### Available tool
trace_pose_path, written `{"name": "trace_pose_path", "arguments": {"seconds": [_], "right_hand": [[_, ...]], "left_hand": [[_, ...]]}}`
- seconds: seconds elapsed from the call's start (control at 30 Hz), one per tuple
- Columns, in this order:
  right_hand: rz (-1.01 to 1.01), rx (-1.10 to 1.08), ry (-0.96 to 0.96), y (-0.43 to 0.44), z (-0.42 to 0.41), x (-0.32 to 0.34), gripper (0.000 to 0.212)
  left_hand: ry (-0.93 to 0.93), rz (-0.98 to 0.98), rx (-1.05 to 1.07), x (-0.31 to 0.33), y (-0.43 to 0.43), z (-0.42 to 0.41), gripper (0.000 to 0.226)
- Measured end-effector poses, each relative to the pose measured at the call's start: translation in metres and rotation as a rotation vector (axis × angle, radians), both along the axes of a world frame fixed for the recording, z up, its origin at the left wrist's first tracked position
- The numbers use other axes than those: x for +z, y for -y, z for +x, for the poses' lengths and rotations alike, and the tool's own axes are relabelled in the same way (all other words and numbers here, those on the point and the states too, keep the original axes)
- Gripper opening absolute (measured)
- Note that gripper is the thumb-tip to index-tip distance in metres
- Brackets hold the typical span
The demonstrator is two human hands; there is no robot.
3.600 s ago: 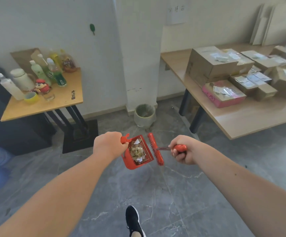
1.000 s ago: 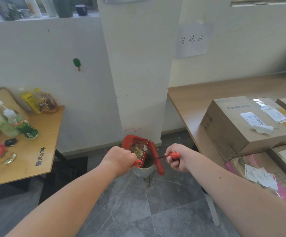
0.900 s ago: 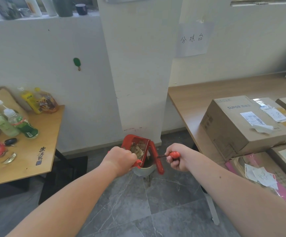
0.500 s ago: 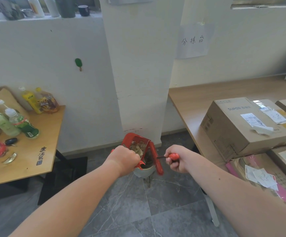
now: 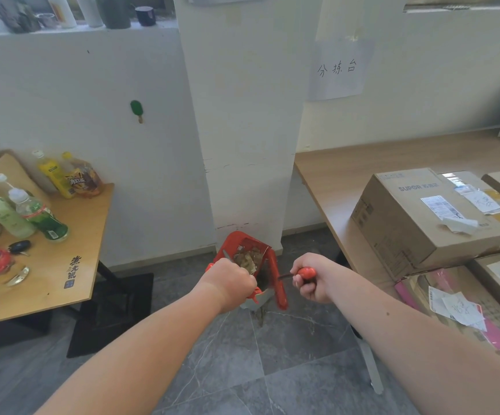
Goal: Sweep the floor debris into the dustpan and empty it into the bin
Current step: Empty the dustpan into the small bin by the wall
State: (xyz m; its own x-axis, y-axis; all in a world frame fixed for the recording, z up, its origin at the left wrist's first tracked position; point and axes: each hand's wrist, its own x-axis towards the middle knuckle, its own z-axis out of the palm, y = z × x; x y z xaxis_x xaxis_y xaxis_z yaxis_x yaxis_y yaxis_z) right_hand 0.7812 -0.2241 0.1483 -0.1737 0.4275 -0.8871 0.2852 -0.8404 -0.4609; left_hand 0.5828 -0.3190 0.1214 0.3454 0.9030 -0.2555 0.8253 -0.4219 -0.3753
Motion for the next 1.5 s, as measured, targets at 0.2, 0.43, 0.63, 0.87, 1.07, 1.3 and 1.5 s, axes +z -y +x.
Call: {"name": "trace_pose_path", "arguments": {"seconds": [0.2, 0.43, 0.63, 0.87, 1.07, 1.3, 1.5], "right_hand": [[-0.015, -0.001, -0.02, -0.002, 0.0, -0.002, 0.01], [-0.009, 0.016, -0.013, -0.001, 0.0, 0.003, 0.007], [-0.012, 0.028, -0.019, -0.002, 0.0, 0.008, 0.01], [-0.011, 0.038, 0.0, -0.003, -0.003, 0.004, 0.008], [-0.023, 0.035, 0.001, -0.002, -0.004, 0.003, 0.006], [-0.026, 0.02, 0.007, -0.002, -0.004, -0.001, 0.007], [-0.018, 0.02, 0.004, 0.0, -0.003, 0.002, 0.007]], "left_hand": [[-0.014, -0.023, -0.007, 0.001, -0.002, 0.003, 0.011], [-0.026, -0.019, -0.008, 0.002, -0.001, -0.001, 0.012], [-0.019, -0.018, -0.005, -0.002, 0.0, -0.003, 0.014], [-0.014, -0.008, -0.009, -0.001, 0.002, -0.005, 0.015], [-0.022, -0.031, -0.016, -0.004, 0.008, 0.002, 0.012], [-0.046, -0.078, -0.092, -0.001, 0.014, 0.019, 0.013], [-0.052, -0.082, -0.114, -0.006, 0.015, 0.017, 0.015]]}}
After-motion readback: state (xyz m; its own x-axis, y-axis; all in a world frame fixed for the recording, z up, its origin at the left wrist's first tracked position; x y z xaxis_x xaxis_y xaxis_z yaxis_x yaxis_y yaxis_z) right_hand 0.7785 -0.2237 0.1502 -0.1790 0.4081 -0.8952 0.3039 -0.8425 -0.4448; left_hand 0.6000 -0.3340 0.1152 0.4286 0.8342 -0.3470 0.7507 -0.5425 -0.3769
